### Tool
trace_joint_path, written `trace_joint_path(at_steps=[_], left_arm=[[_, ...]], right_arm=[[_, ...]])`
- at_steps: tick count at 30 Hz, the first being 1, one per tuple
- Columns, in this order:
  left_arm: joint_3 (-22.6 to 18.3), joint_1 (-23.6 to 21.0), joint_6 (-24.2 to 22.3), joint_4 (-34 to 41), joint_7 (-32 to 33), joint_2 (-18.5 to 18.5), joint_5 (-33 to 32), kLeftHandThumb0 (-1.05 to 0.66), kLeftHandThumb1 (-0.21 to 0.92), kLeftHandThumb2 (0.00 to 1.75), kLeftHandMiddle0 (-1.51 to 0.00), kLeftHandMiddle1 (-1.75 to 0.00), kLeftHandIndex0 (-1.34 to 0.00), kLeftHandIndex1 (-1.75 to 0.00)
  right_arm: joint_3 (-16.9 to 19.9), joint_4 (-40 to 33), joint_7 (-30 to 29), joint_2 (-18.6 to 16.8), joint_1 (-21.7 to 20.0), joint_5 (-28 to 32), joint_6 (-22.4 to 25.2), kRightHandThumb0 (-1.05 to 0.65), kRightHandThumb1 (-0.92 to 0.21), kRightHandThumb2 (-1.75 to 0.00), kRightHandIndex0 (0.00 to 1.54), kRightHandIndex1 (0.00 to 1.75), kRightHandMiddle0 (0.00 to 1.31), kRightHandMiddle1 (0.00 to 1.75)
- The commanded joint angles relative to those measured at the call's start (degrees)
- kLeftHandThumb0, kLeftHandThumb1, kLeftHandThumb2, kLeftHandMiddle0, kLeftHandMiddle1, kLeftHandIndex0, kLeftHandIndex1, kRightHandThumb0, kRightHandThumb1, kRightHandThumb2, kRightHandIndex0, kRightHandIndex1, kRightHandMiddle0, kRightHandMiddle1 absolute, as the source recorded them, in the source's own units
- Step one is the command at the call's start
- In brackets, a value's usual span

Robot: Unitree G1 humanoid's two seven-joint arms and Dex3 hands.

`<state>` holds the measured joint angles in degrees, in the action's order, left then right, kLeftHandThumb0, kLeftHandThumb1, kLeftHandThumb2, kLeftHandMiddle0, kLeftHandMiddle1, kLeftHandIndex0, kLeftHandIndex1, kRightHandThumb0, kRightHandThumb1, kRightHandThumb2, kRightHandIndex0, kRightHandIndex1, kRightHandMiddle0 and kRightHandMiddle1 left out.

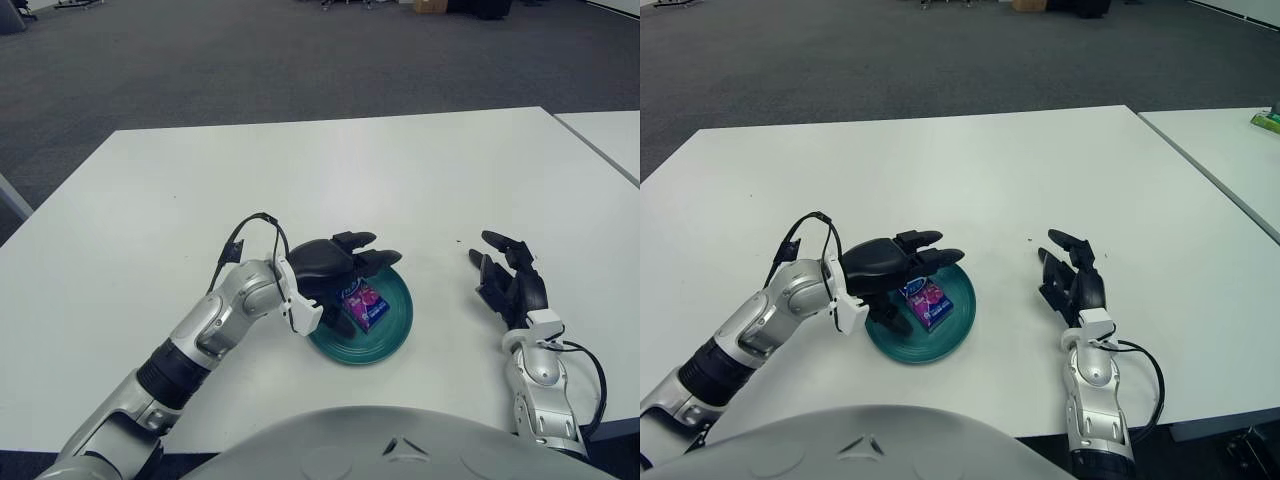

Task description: Put the gum into the plate.

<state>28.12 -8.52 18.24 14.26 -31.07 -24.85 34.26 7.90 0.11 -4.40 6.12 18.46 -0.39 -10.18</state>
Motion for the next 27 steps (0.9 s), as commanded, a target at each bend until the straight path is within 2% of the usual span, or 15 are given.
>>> trace_joint_path(at_steps=[1, 7, 10, 11, 13, 14, 16, 17, 19, 21, 24, 27], left_arm=[[-2.65, 0.67, -1.36, 1.06, 0.55, -0.45, -2.22, -1.05, 0.92, 0.35, 0.0, 0.0, 0.0, 0.0], [-10.67, 0.17, -6.46, -0.37, 2.75, -1.36, -4.57, -1.05, 0.92, 0.54, 0.0, 0.0, 0.0, 0.0], [-14.92, 3.98, -11.76, 0.61, 10.81, 4.6, -4.67, -1.05, 0.92, 0.6, -0.04, -0.01, -0.04, -0.04], [-16.6, 5.52, -13.55, 1.64, 12.91, 6.53, -5.74, -1.05, 0.92, 0.62, -0.1, -0.01, -0.03, -0.16], [-17.98, 6.81, -15.37, 2.86, 14.46, 7.96, -6.98, -1.05, 0.92, 0.64, -0.21, -0.02, -0.01, -0.4], [-19.49, 8.29, -17.31, 3.55, 15.36, 9.75, -9.43, -1.05, 0.92, 0.64, -0.23, -0.02, -0.01, -0.43], [-21.92, 10.57, -20.56, 4.45, 16.52, 12.78, -13.91, -1.05, 0.92, 0.69, -0.32, -0.04, 0.0, -0.61], [-24.64, 11.52, -23.51, 4.54, 16.63, 15.38, -19.24, -1.04, 0.92, 0.72, -0.34, -0.05, 0.0, -0.64], [-27.44, 12.22, -26.88, 4.71, 16.59, 17.85, -25.2, -1.04, 0.92, 0.86, -0.39, -0.05, 0.0, -0.77], [-32.18, 12.14, -31.87, 4.27, 18.11, 21.67, -32.55, -1.03, 0.92, 0.92, -0.42, -0.06, -0.02, -0.83], [-36.63, 12.06, -36.69, 4.59, 21.4, 25.34, -37.78, -1.02, 0.92, 0.99, -0.47, -0.07, -0.07, -0.9], [-37.48, 12.07, -38.76, 5.36, 22.66, 25.85, -39.41, -1.01, 0.92, 1.02, -0.48, -0.08, -0.09, -0.93]], right_arm=[[-0.92, 3.61, -0.08, -0.93, 1.29, -1.18, 3.82, -0.62, -0.92, -0.81, 0.7, 0.11, 0.11, 0.9], [-1.24, 3.5, -0.24, -1.02, 1.4, -1.21, 3.96, -0.63, -0.92, -0.8, 0.71, 0.12, 0.12, 0.9], [-1.35, 2.96, -0.26, -1.18, 1.69, -1.18, 4.29, -0.63, -0.92, -0.8, 0.71, 0.12, 0.12, 0.9], [-1.39, 2.72, -0.3, -1.24, 1.79, -1.17, 4.43, -0.63, -0.92, -0.79, 0.71, 0.12, 0.12, 0.9], [-1.43, 2.49, -0.34, -1.3, 1.88, -1.17, 4.57, -0.63, -0.92, -0.79, 0.71, 0.12, 0.12, 0.9], [-1.43, 2.37, -0.41, -1.34, 1.94, -1.19, 4.6, -0.63, -0.92, -0.79, 0.71, 0.12, 0.12, 0.9], [-1.45, 2.22, -0.56, -1.4, 2.04, -1.22, 4.6, -0.63, -0.92, -0.79, 0.71, 0.12, 0.13, 0.9], [-1.47, 2.21, -0.7, -1.46, 2.13, -1.31, 4.45, -0.62, -0.92, -0.79, 0.71, 0.12, 0.13, 0.9], [-1.48, 2.22, -0.83, -1.55, 2.22, -1.42, 4.28, -0.61, -0.92, -0.78, 0.72, 0.13, 0.14, 0.91], [-1.49, 2.44, -0.82, -1.67, 2.29, -1.36, 3.79, -0.6, -0.92, -0.78, 0.73, 0.13, 0.14, 0.91], [-1.45, 2.83, -0.55, -1.77, 2.27, -1.0, 3.13, -0.59, -0.92, -0.77, 0.75, 0.15, 0.15, 0.91], [-1.41, 2.91, -0.42, -1.8, 2.37, -0.89, 2.89, -0.58, -0.92, -0.76, 0.76, 0.16, 0.16, 0.91]])
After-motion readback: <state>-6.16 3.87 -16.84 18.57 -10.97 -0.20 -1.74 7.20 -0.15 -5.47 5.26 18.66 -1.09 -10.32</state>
